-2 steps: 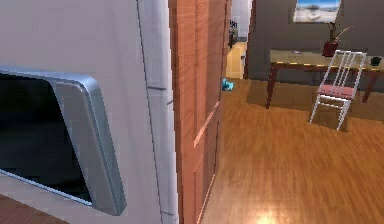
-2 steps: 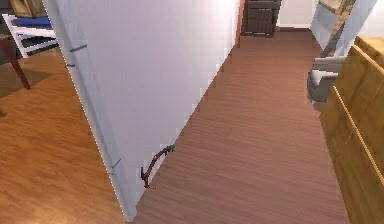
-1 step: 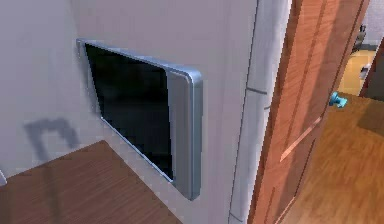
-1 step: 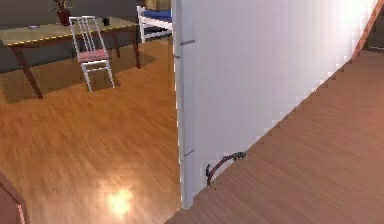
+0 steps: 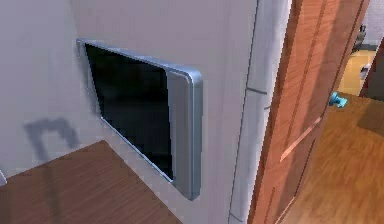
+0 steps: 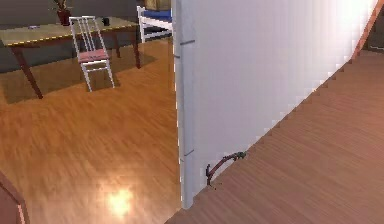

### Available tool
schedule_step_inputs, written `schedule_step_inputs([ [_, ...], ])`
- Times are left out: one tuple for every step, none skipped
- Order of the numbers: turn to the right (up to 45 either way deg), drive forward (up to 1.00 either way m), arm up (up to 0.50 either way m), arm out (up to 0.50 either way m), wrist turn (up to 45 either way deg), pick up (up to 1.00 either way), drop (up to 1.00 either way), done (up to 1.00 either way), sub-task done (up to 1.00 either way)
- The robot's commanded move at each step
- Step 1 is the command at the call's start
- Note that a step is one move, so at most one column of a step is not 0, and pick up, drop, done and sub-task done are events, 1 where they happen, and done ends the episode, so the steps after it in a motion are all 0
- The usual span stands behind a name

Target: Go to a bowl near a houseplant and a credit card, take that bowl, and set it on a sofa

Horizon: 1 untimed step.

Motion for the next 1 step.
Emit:
schedule_step_inputs([
  [-45.0,0.00,0.00,0.00,0.0,0.00,0.00,0.00,0.00],
])
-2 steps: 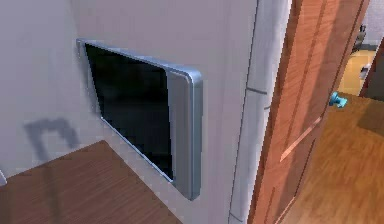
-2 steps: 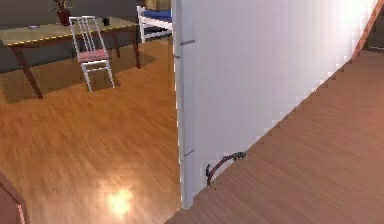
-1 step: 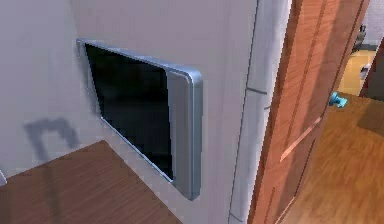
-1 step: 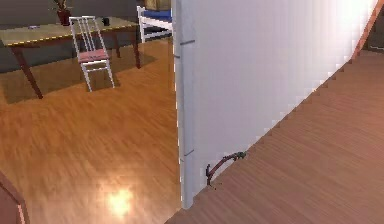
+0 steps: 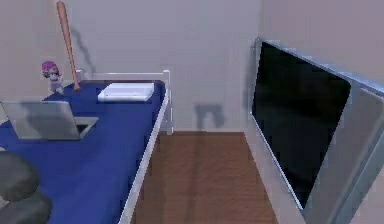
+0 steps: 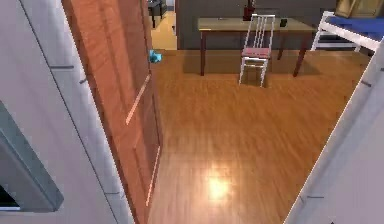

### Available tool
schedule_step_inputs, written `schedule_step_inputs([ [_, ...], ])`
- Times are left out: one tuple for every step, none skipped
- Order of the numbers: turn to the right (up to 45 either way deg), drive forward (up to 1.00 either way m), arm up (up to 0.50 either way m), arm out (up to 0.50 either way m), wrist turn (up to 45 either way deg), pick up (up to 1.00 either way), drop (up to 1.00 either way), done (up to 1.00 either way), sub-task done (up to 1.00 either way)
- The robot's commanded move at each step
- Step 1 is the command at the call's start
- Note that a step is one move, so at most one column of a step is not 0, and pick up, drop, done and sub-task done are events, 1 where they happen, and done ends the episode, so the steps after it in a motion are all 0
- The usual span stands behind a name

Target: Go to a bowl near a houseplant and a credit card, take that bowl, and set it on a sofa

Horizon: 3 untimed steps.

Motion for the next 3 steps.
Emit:
schedule_step_inputs([
  [45.0,0.00,0.00,0.00,0.0,0.00,0.00,0.00,0.00],
  [-45.0,0.00,0.00,0.00,0.0,0.00,0.00,0.00,0.00],
  [45.0,0.00,0.00,0.00,0.0,0.00,0.00,0.00,0.00],
])
